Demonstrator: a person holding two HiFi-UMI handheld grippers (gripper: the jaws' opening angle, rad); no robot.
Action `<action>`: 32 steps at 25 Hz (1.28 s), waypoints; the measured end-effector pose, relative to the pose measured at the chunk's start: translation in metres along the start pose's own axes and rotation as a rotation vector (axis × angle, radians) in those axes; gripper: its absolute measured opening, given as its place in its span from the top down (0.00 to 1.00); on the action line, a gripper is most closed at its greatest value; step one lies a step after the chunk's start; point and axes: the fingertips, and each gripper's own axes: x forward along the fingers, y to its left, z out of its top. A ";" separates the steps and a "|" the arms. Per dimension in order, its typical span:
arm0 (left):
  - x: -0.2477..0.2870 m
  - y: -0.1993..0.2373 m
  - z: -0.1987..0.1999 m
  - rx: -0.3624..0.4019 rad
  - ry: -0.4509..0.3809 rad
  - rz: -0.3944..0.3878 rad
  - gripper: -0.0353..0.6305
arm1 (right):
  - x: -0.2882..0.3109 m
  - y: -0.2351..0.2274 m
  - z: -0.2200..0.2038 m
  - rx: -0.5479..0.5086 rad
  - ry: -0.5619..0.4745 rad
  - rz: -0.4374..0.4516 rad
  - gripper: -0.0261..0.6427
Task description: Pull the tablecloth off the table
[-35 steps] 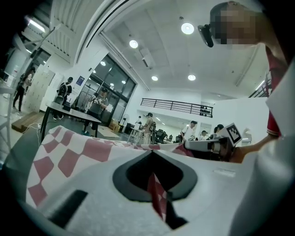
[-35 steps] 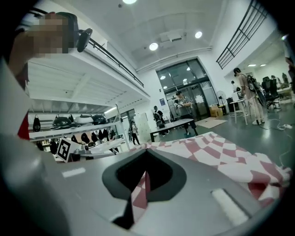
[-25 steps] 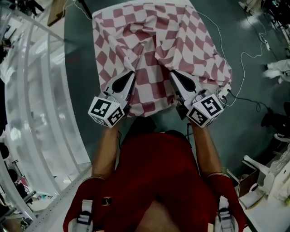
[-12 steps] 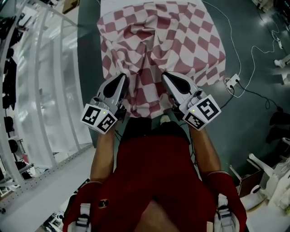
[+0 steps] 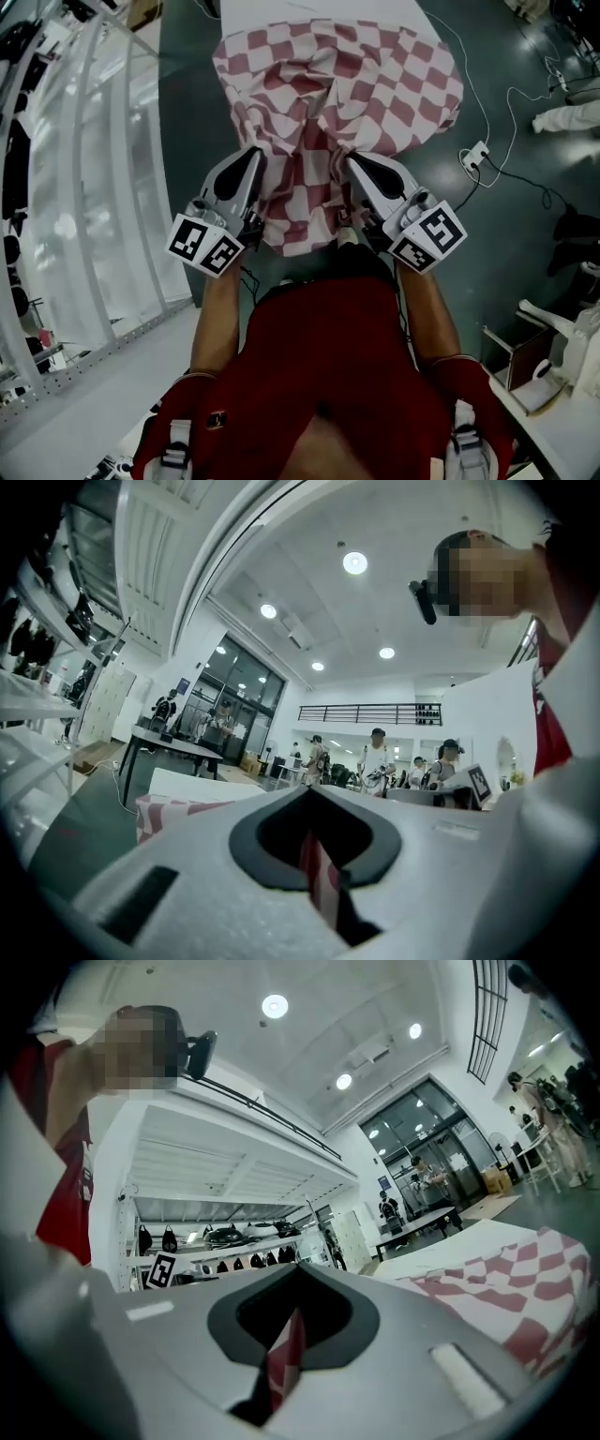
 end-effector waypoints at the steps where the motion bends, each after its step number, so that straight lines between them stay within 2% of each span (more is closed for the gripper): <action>1: -0.014 -0.002 0.000 -0.001 -0.005 -0.012 0.93 | -0.001 0.012 -0.003 0.000 -0.004 -0.014 0.94; 9: -0.121 -0.023 0.006 0.017 -0.010 -0.111 0.93 | -0.018 0.113 -0.025 0.009 -0.065 -0.116 0.94; 16: -0.184 -0.046 0.016 -0.007 -0.024 -0.170 0.93 | -0.053 0.167 -0.032 0.049 -0.105 -0.201 0.94; 26: -0.217 -0.099 0.052 -0.010 -0.112 -0.235 0.93 | -0.091 0.200 -0.019 0.062 -0.138 -0.193 0.94; 29: -0.210 -0.111 0.050 -0.005 -0.107 -0.217 0.93 | -0.106 0.196 -0.012 0.064 -0.146 -0.179 0.94; 32: -0.208 -0.112 0.046 -0.020 -0.110 -0.166 0.93 | -0.120 0.189 -0.009 0.073 -0.147 -0.163 0.94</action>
